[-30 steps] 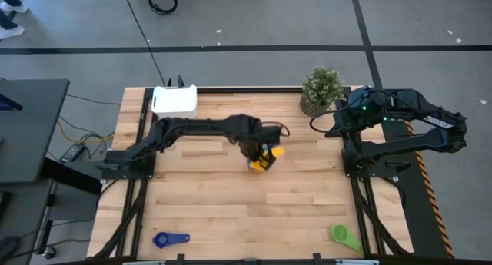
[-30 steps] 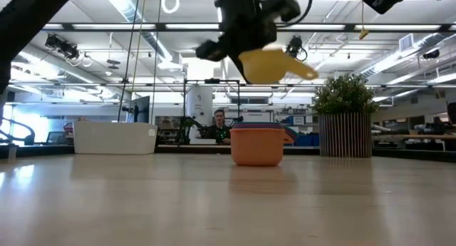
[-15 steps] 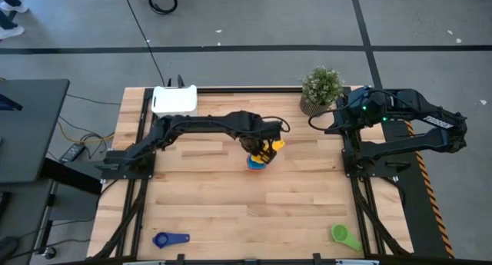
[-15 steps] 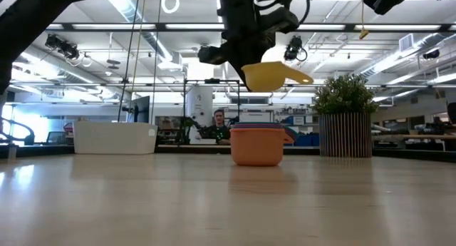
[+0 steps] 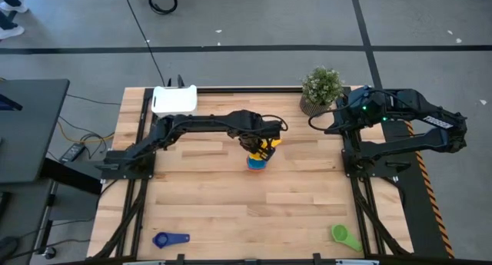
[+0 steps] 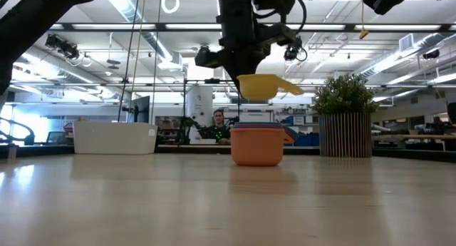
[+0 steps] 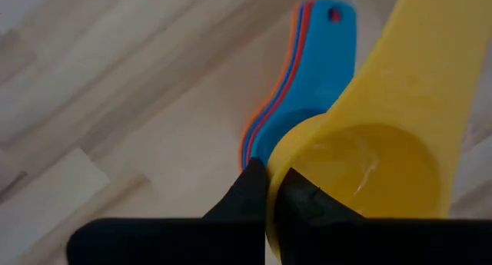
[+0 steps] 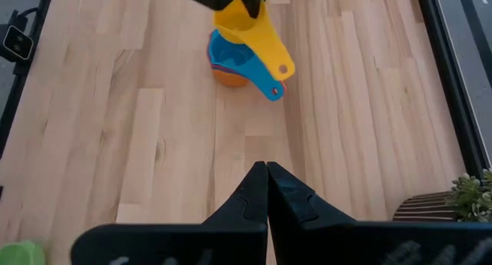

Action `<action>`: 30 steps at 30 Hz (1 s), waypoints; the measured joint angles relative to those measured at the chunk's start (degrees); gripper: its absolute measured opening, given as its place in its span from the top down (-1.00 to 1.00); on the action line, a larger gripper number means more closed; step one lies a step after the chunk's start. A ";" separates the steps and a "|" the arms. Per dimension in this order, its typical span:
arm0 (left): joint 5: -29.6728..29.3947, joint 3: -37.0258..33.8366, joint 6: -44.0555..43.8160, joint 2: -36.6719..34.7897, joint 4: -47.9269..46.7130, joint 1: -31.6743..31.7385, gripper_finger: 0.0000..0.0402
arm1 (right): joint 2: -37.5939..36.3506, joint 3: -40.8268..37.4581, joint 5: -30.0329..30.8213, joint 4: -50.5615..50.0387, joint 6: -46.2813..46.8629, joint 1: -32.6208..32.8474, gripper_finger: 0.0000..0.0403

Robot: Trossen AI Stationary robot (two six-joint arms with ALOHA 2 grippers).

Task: Nest measuring cups in basket
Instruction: Stack the yellow measuring cup on top of the light blue measuring cup

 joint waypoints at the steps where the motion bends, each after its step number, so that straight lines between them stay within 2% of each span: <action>1: 0.43 -0.02 0.13 0.42 -0.03 -0.17 0.96 | -0.02 0.00 0.00 -0.01 0.00 0.00 0.99; 30: 2.59 0.05 1.18 5.09 1.38 -0.63 0.96 | -0.02 0.00 -0.17 -0.25 0.13 0.01 0.99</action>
